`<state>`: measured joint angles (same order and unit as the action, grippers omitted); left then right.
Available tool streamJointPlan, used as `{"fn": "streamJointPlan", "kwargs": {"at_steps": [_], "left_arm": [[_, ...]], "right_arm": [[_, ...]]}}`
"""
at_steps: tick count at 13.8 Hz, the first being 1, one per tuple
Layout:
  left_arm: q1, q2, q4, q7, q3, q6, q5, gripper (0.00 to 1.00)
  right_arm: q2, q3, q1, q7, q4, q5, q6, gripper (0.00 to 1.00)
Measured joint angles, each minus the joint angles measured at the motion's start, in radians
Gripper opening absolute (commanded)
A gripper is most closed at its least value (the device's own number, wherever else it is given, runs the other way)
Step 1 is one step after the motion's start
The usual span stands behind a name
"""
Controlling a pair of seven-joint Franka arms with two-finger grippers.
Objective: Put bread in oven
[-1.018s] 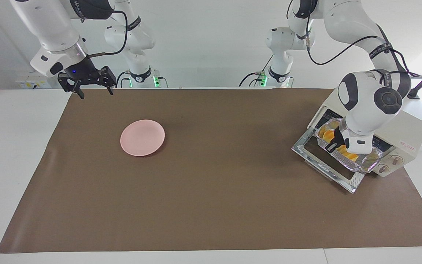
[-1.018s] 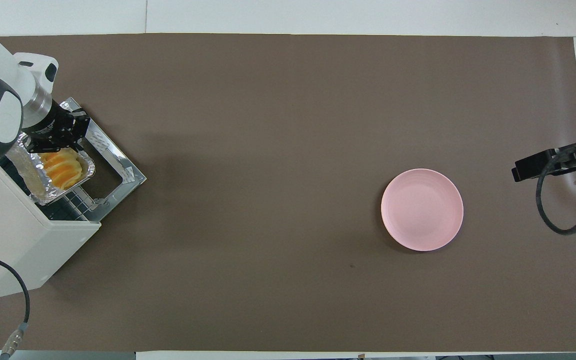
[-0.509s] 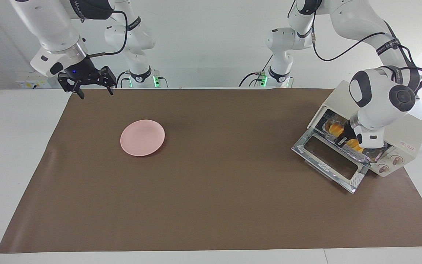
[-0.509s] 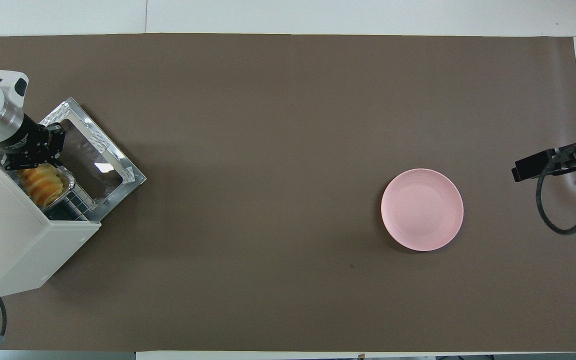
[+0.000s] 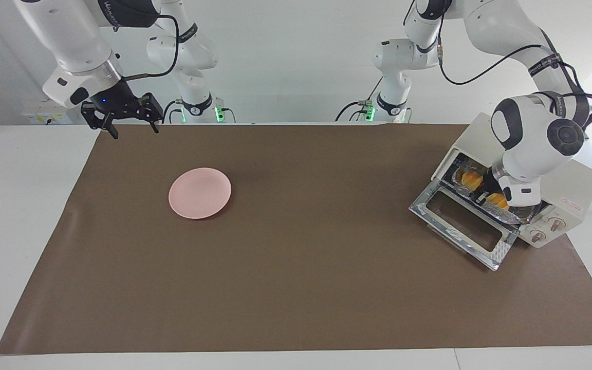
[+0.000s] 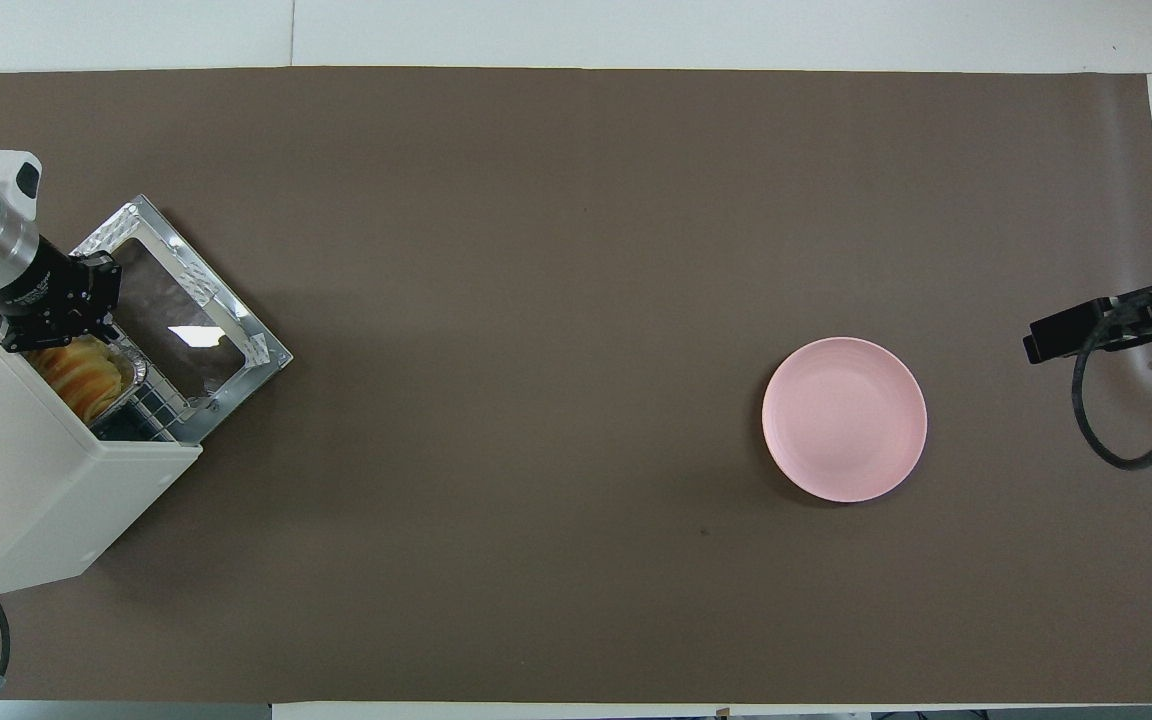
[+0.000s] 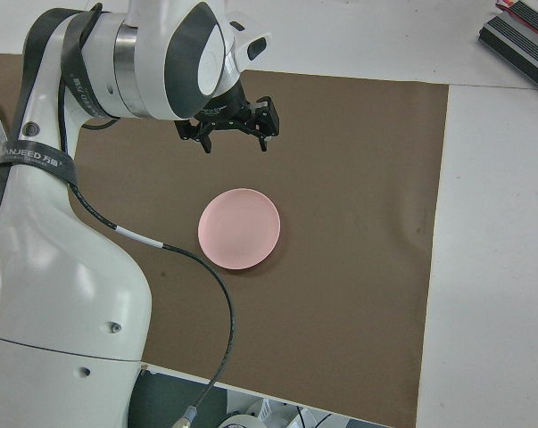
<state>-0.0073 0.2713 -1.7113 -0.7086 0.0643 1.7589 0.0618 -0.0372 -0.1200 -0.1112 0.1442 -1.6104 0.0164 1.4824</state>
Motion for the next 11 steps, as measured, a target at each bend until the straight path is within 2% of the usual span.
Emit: {"fn": "streamJointPlan", "kwargs": {"at_steps": [2, 3, 4, 5, 6, 11], "left_arm": [[0.003, 0.0, -0.004, 0.001, 0.0, 0.007, 0.0, 0.15], [0.003, 0.0, -0.005, 0.003, 0.0, 0.016, 0.0, 0.29], [0.003, 0.0, -0.005, 0.003, 0.0, 0.028, 0.001, 0.38], [0.003, 0.0, -0.005, 0.004, 0.0, 0.042, 0.001, 0.85], [0.003, 0.0, -0.005, 0.004, 0.0, 0.052, 0.004, 1.0], [-0.005, -0.001, 0.01, 0.027, -0.014, 0.092, 0.08, 1.0]], "right_arm": [[0.0, 0.0, 0.0, 0.0, 0.0, 0.0, 0.0, 1.0], [0.0, 0.0, 0.0, 0.0, 0.0, 0.0, 0.0, 1.0], [0.0, 0.0, 0.0, 0.0, 0.0, 0.0, 0.0, 1.0], [0.0, 0.0, 0.0, 0.0, 0.0, 0.0, 0.0, 1.0], [0.0, 0.0, 0.0, 0.0, 0.0, 0.0, 0.0, 1.0], [0.0, 0.0, 0.0, 0.0, 0.0, 0.0, 0.0, 1.0]]}}
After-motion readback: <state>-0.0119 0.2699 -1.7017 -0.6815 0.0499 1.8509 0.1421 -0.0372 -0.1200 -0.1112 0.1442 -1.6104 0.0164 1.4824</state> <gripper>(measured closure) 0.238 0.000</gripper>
